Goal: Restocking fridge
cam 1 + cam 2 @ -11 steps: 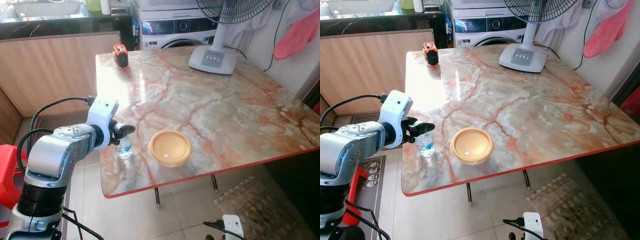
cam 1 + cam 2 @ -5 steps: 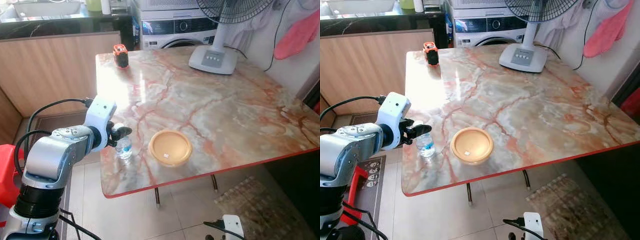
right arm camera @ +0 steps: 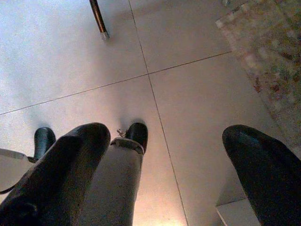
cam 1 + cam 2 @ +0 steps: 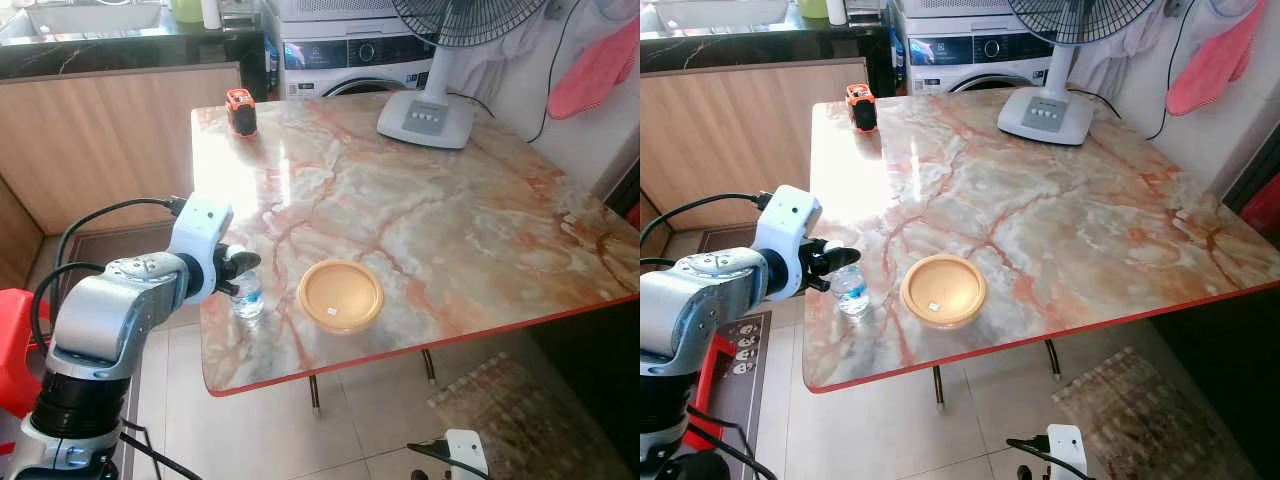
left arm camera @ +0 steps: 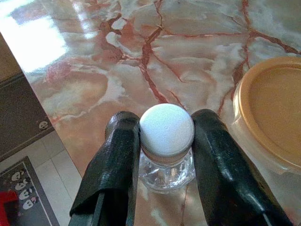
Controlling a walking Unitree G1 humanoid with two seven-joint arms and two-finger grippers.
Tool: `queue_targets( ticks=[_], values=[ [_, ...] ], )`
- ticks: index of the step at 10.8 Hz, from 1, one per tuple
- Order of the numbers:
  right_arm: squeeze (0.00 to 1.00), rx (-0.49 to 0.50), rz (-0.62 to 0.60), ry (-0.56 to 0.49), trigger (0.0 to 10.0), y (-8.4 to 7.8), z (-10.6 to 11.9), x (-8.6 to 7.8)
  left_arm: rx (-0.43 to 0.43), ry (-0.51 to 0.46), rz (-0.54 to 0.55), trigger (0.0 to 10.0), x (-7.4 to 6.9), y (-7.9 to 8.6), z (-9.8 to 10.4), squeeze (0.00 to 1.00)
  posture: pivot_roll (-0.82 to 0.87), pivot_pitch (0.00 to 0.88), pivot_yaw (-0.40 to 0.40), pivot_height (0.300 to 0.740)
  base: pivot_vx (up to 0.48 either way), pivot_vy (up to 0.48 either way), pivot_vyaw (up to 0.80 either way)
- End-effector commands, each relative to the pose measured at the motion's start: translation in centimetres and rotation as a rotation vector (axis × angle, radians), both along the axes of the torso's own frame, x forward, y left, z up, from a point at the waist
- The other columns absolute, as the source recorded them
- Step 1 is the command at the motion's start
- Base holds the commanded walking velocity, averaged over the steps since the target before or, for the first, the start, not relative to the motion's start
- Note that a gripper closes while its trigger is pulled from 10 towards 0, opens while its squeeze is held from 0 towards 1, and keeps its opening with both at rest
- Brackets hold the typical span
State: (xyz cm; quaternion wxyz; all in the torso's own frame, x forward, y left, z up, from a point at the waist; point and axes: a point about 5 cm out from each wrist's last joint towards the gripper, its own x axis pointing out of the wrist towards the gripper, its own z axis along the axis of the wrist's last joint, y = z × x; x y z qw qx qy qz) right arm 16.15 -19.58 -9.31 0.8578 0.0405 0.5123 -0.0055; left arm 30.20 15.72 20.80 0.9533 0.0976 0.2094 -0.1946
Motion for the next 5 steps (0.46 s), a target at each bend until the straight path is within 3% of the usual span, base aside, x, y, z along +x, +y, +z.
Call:
queue_targets(
  ticks=[1,4,5],
  values=[
    [0.0,0.001,-0.009,0.009,10.0,-0.29,0.0,-0.09,0.009,0.008,0.011,0.0,0.09,0.06,-0.33,0.0,0.06,0.0,-0.048,0.74,0.0,0.0,0.0],
    [0.0,0.001,-0.007,0.013,10.0,-0.31,-0.02,-0.13,0.015,-0.004,0.034,0.0,0.11,0.17,-0.61,0.0,0.06,0.0,-0.051,0.74,0.0,0.0,0.0],
    [0.0,0.002,-0.006,0.013,10.0,-0.3,-0.02,-0.13,0.061,-0.033,0.053,0.0,0.28,0.42,-0.48,0.0,0.06,0.0,-0.051,0.74,0.0,0.0,0.0]
  ],
)
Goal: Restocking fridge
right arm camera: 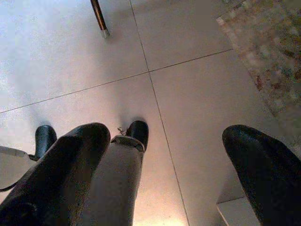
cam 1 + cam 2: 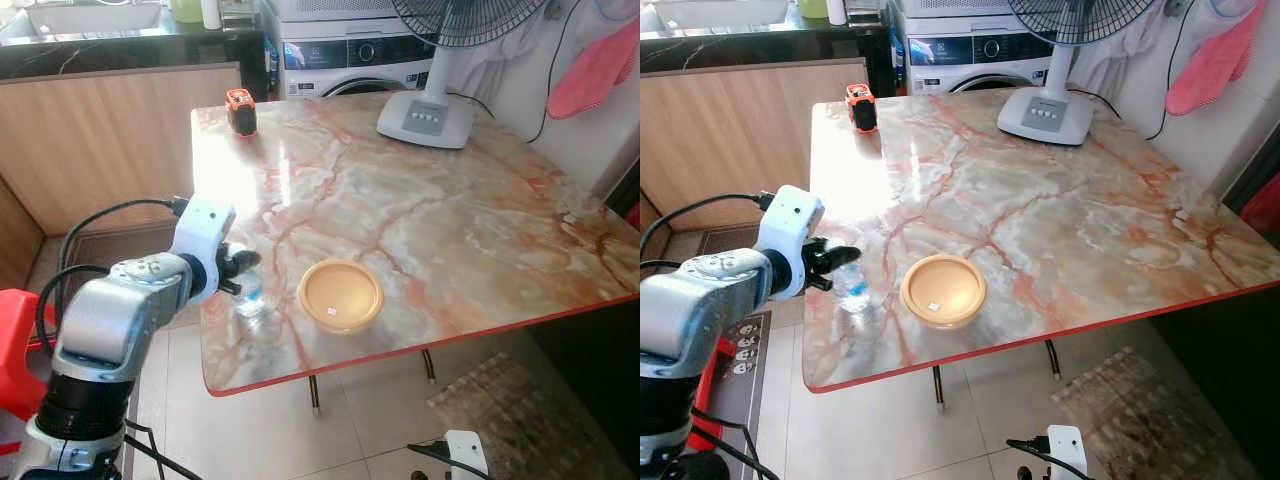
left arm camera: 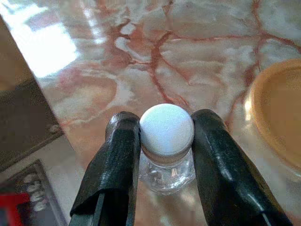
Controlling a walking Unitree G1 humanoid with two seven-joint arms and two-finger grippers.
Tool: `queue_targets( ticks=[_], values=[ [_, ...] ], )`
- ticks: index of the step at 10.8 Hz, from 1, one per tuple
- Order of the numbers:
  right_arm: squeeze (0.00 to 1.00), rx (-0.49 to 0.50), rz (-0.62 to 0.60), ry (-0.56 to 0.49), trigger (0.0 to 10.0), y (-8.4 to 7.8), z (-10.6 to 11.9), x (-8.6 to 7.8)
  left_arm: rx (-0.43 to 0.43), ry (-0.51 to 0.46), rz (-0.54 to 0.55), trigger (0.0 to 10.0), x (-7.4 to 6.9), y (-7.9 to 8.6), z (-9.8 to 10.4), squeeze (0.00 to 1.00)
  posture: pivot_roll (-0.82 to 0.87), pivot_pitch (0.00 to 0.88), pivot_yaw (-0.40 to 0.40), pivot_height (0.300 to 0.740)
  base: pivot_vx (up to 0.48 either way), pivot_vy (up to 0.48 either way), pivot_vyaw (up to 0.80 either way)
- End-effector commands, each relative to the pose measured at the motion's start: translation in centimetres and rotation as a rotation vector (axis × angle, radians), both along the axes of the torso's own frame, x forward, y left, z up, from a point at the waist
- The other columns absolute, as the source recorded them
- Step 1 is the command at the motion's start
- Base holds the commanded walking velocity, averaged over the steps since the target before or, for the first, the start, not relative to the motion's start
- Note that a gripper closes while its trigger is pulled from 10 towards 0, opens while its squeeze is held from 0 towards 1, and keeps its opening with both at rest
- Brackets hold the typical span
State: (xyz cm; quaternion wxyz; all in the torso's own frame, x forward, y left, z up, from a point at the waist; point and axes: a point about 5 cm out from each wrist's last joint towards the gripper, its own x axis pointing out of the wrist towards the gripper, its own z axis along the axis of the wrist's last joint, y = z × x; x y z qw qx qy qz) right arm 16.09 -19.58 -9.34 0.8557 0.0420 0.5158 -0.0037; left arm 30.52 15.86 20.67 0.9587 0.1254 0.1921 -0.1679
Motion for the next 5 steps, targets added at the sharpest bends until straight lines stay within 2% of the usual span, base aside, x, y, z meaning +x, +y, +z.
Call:
queue_targets(
  ticks=[1,3,4,5],
  values=[
    [0.0,-0.001,-0.008,0.004,10.0,-0.3,0.0,-0.1,0.055,-0.025,0.037,0.0,0.2,0.5,-0.1,0.0,0.06,0.0,-0.049,0.74,0.0,0.0,0.0],
    [0.0,0.004,-0.018,0.001,10.0,-0.2,0.0,-0.1,0.106,-0.152,0.116,0.0,0.7,1.0,1.0,0.0,0.06,0.0,-0.048,0.74,0.0,0.0,0.0],
    [0.0,0.006,-0.02,0.0,10.0,-0.2,0.0,-0.1,0.117,-0.22,0.153,3.1,0.9,1.3,1.5,0.0,0.06,0.0,-0.047,0.74,0.0,0.0,0.0],
    [0.0,0.007,-0.026,0.0,10.0,-0.2,0.0,-0.1,0.153,-0.3,0.182,10.0,0.9,1.8,2.1,0.0,0.06,0.0,-0.045,0.74,0.0,0.0,0.0]
  ],
)
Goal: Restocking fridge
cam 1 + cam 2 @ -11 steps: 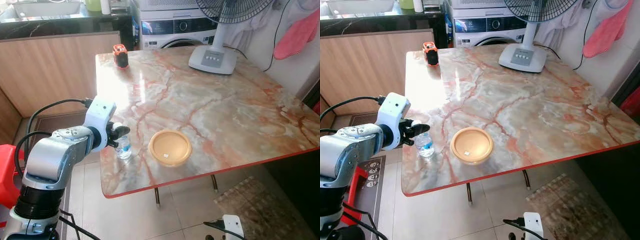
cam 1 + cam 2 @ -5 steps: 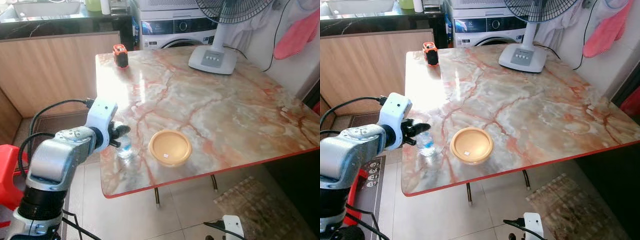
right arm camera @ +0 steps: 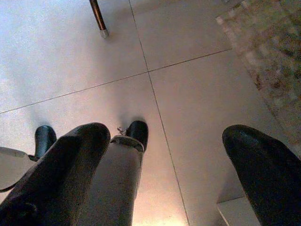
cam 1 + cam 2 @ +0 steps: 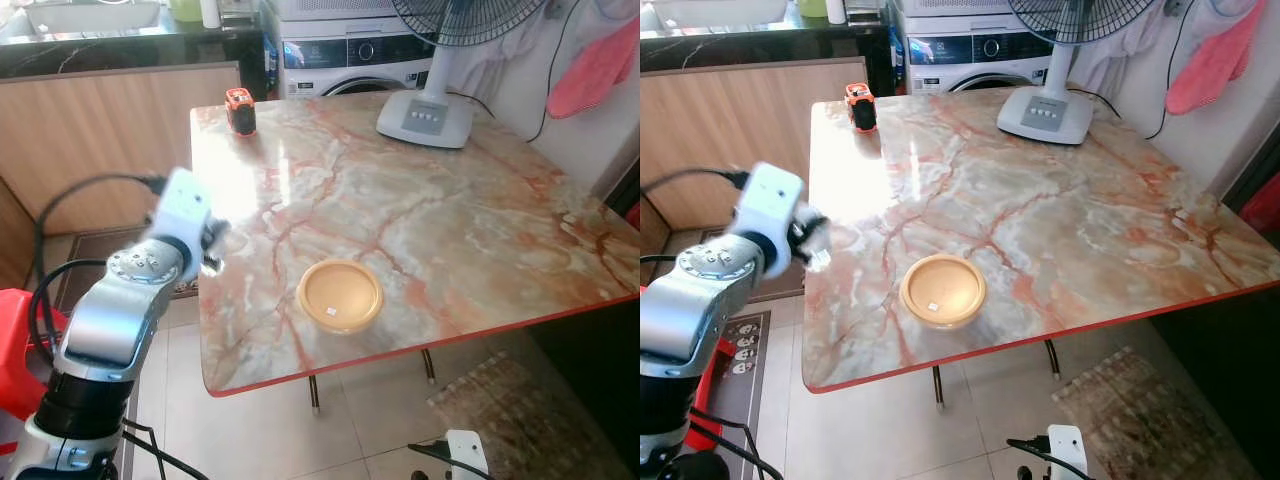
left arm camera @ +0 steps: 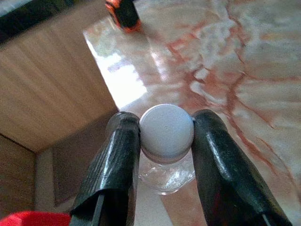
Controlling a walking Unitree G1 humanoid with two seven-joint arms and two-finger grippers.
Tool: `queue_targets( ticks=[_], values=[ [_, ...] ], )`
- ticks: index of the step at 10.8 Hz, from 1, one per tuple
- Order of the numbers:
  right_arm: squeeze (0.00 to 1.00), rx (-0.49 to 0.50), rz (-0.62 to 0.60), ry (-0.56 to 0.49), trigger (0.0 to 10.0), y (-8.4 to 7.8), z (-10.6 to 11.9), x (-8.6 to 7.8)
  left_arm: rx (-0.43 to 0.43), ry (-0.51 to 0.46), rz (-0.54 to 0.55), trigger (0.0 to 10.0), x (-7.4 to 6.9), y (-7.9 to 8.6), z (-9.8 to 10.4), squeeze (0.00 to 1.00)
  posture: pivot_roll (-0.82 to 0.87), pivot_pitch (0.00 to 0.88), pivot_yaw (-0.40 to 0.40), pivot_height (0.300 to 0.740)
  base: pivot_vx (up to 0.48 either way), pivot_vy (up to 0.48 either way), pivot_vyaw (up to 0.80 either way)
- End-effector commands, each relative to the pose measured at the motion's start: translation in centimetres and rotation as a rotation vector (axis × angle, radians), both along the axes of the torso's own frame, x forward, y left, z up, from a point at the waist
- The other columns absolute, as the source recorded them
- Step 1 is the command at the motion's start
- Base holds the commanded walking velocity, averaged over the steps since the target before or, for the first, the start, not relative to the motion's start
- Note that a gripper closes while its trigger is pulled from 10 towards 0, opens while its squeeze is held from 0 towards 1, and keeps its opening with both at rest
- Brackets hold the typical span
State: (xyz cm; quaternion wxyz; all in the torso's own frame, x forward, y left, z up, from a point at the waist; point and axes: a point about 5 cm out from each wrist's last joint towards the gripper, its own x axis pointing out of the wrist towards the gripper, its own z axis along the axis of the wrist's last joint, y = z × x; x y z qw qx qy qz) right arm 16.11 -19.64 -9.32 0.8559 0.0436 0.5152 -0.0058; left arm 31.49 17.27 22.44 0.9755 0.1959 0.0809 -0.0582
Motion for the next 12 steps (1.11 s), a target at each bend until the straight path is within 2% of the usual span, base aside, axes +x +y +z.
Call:
queue_targets(
  ticks=[1,2,3,4,5,6,8,9,11,12],
  values=[
    [0.0,0.003,-0.016,-0.001,10.0,-0.1,0.0,-0.1,0.052,-0.12,0.064,10.0,-0.1,1.3,1.1,0.0,0.06,0.0,-0.045,0.74,0.0,0.0,0.0],
    [0.0,-0.045,0.124,0.001,10.0,-0.2,0.2,0.3,0.159,-0.203,0.091,10.0,-0.1,2.0,1.3,0.0,0.07,0.0,-0.042,0.74,0.0,0.0,0.0],
    [0.0,-0.04,0.2,-0.021,10.0,0.0,0.3,0.6,0.168,-0.253,0.117,10.0,-0.2,2.5,1.2,0.0,0.07,0.0,-0.037,0.74,0.0,0.0,0.0],
    [0.0,-0.059,0.276,-0.028,10.0,0.2,0.5,0.9,0.163,-0.35,0.166,10.0,-0.5,3.2,1.4,0.0,0.06,0.0,-0.032,0.74,0.0,0.0,0.0],
    [0.0,-0.088,0.39,-0.025,10.0,0.5,0.6,1.1,0.1,-0.399,0.184,10.0,-0.8,3.5,0.7,0.0,0.05,0.0,-0.02,0.74,0.0,0.0,0.0],
    [0.0,-0.086,0.415,-0.025,10.0,0.6,0.6,1.2,0.09,-0.474,0.206,10.0,-1.3,3.7,0.3,0.0,0.04,0.0,-0.014,0.74,0.0,0.0,0.0],
    [0.0,-0.077,0.262,-0.044,10.0,0.4,0.5,1.0,0.046,-0.563,0.195,10.0,-2.3,3.2,-1.1,0.0,0.05,0.0,-0.008,0.74,0.0,0.0,0.0],
    [0.0,-0.047,-0.022,-0.067,10.0,-0.1,0.2,0.5,0.035,-0.621,0.184,10.0,-3.4,2.2,-2.4,0.0,0.05,0.0,-0.011,0.74,0.0,0.0,0.0],
    [0.0,-0.015,-0.189,-0.065,10.0,-0.3,0.0,0.0,0.035,-0.622,0.159,10.0,-4.1,1.4,-3.4,0.0,0.06,0.0,-0.021,0.74,0.0,0.0,0.0],
    [0.0,-0.015,-0.201,-0.056,10.0,-0.3,0.0,-0.1,0.018,-0.615,0.166,10.0,-4.1,1.3,-3.8,0.0,0.06,0.0,-0.023,0.74,0.0,0.0,0.0]
  ],
)
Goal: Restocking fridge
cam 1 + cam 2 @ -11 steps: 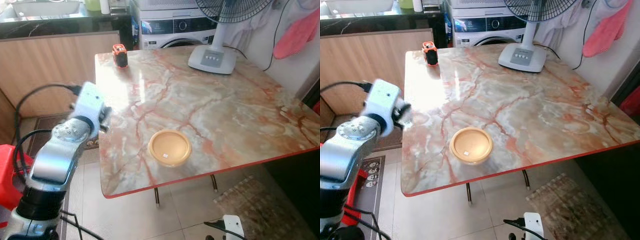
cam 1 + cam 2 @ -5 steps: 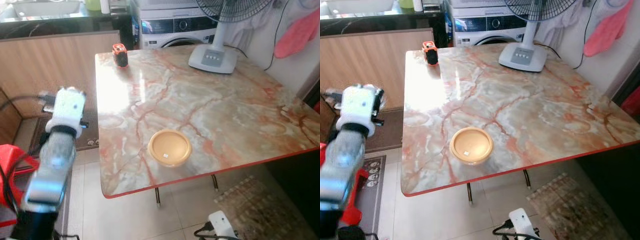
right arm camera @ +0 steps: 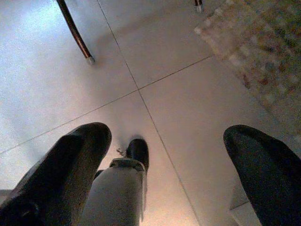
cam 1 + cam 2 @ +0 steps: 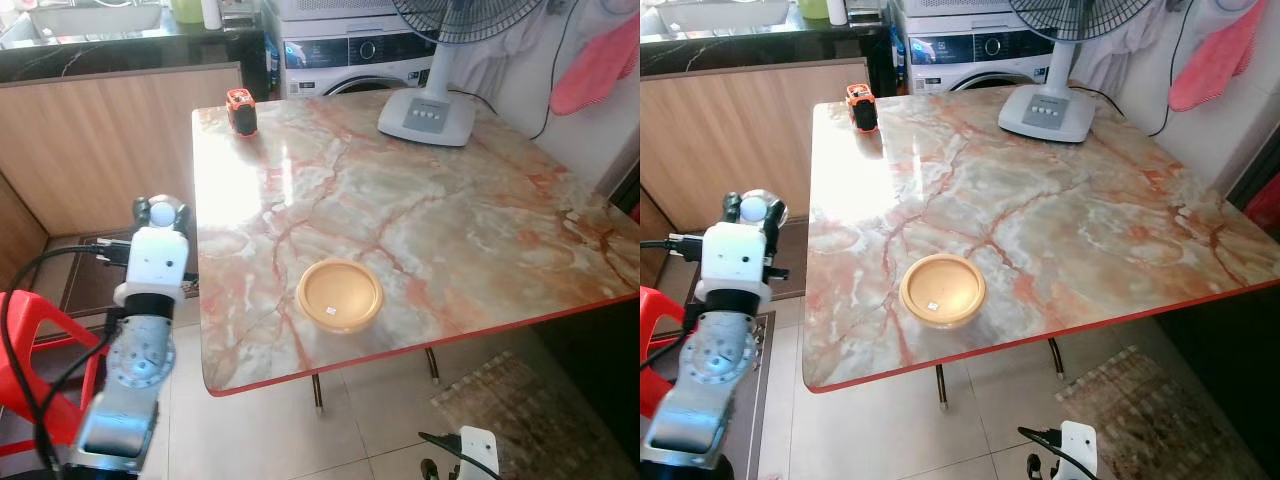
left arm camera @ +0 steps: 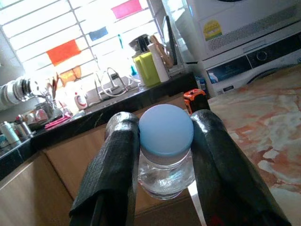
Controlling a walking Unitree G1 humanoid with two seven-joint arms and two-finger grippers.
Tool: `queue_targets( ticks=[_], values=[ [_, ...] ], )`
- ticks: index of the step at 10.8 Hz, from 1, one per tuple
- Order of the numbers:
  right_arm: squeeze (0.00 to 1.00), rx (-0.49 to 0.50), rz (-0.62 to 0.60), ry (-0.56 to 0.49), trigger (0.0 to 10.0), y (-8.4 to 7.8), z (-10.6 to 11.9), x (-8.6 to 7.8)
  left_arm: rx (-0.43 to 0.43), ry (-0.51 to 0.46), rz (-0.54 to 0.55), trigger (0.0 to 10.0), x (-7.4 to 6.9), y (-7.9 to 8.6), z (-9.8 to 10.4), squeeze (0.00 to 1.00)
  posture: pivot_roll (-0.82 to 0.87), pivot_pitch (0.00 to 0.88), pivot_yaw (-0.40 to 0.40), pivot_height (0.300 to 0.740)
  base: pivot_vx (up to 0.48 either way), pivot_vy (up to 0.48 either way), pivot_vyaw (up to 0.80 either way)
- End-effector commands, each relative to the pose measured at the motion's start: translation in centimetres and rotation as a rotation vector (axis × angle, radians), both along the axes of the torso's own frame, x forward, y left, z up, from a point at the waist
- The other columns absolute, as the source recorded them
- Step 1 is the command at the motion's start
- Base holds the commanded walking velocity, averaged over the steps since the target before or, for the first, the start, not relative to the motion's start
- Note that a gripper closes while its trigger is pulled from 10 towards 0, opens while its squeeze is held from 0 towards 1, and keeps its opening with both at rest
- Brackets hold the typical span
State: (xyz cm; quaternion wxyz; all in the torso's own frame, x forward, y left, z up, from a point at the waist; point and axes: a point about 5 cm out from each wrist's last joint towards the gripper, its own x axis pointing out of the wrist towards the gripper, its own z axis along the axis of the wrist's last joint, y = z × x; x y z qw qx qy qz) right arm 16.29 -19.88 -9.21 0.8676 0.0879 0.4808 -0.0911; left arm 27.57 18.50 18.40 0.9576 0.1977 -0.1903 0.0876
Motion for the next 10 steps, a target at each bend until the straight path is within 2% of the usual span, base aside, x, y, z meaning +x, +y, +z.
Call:
queue_targets(
  ticks=[1,5,7,10],
  values=[
    [0.0,0.01,-0.039,0.016,10.0,-0.1,-0.2,-0.5,0.004,-0.028,0.002,10.0,-0.1,-0.2,0.1,0.0,0.07,0.0,-0.024,0.74,0.0,0.0,0.0],
    [0.0,0.016,-0.059,0.01,10.0,0.1,-0.3,-0.6,0.0,-0.066,-0.015,10.0,0.0,-0.9,0.3,0.0,0.06,0.0,-0.013,0.74,0.0,0.0,0.0],
    [0.0,0.027,-0.051,0.019,10.0,0.2,-0.3,-0.7,-0.031,-0.063,-0.025,10.0,0.1,-1.1,0.3,0.0,0.06,0.0,-0.005,0.74,0.0,0.0,0.0],
    [0.0,0.031,-0.041,0.034,10.0,0.4,-0.4,-0.8,-0.019,-0.077,-0.032,10.0,0.3,-1.1,0.6,0.0,0.05,0.0,0.0,0.74,0.0,0.0,-0.76]
  ],
)
